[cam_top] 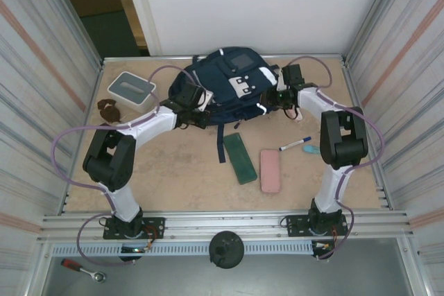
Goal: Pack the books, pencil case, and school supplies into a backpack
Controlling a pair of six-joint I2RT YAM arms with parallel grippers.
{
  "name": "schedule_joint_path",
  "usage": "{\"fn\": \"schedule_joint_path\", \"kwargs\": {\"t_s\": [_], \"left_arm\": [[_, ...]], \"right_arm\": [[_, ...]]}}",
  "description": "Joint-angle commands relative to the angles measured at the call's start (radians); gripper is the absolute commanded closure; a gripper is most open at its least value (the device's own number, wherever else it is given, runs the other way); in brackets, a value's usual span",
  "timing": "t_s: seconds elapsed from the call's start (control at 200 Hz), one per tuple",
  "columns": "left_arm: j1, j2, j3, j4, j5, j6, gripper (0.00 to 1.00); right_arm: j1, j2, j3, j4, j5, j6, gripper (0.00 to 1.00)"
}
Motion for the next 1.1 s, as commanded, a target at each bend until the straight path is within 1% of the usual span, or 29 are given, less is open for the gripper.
{"fn": "schedule_joint_path", "kwargs": {"t_s": [0.0, 0.085, 0.145, 0.21, 0.271, 0.331, 0.391, 0.456, 0.576, 0.756, 0.852, 0.887, 0.917, 0.947, 1.022, 1.092], "left_arm": [[-0.019, -0.042, -0.008, 0.028, 0.062, -0.033, 1.00], [-0.020, -0.042, 0.006, 0.036, 0.068, -0.027, 1.00], [-0.017, -0.046, 0.012, 0.053, 0.089, -0.019, 1.00], [-0.018, -0.045, 0.018, 0.082, 0.139, -0.023, 1.00], [-0.018, -0.040, 0.020, 0.110, 0.186, -0.033, 1.00], [-0.017, -0.031, 0.027, 0.130, 0.212, -0.046, 1.00], [-0.017, -0.023, 0.030, 0.138, 0.224, -0.048, 1.00], [-0.018, -0.019, 0.033, 0.130, 0.211, -0.044, 1.00], [-0.012, -0.028, 0.022, 0.124, 0.191, -0.035, 1.00], [0.005, -0.043, -0.006, 0.135, 0.198, -0.042, 1.00], [0.010, -0.048, -0.014, 0.141, 0.201, -0.043, 1.00], [0.011, -0.048, -0.016, 0.142, 0.202, -0.041, 1.00], [0.013, -0.048, -0.016, 0.142, 0.209, -0.042, 1.00], [0.014, -0.046, -0.013, 0.142, 0.216, -0.041, 1.00], [0.023, -0.046, -0.016, 0.143, 0.239, -0.045, 1.00], [0.029, -0.047, -0.018, 0.145, 0.254, -0.045, 1.00]], "right_arm": [[0.005, 0.014, 0.082, -0.074, 0.076, -0.083, 0.48], [0.011, -0.036, 0.062, -0.081, 0.129, -0.123, 0.48], [0.021, -0.088, 0.020, -0.068, 0.122, -0.123, 0.48], [0.038, -0.146, -0.036, -0.039, 0.051, -0.069, 0.47], [0.061, -0.188, -0.092, 0.013, -0.058, 0.027, 0.46], [0.089, -0.210, -0.136, 0.061, -0.144, 0.132, 0.46], [0.125, -0.221, -0.163, 0.098, -0.189, 0.196, 0.46], [0.170, -0.230, -0.173, 0.107, -0.163, 0.219, 0.46], [0.233, -0.206, -0.122, 0.045, -0.058, 0.159, 0.47], [0.272, -0.131, -0.046, 0.005, -0.040, 0.139, 0.49], [0.295, -0.111, -0.022, -0.019, 0.022, 0.141, 0.51], [0.307, -0.111, -0.019, -0.018, 0.036, 0.111, 0.52], [0.320, -0.116, -0.024, -0.004, 0.047, 0.052, 0.53], [0.336, -0.130, -0.041, 0.022, 0.085, -0.016, 0.53], [0.373, -0.183, -0.144, 0.166, 0.201, -0.258, 0.56], [0.382, -0.213, -0.220, 0.269, 0.212, -0.471, 0.56]]}}
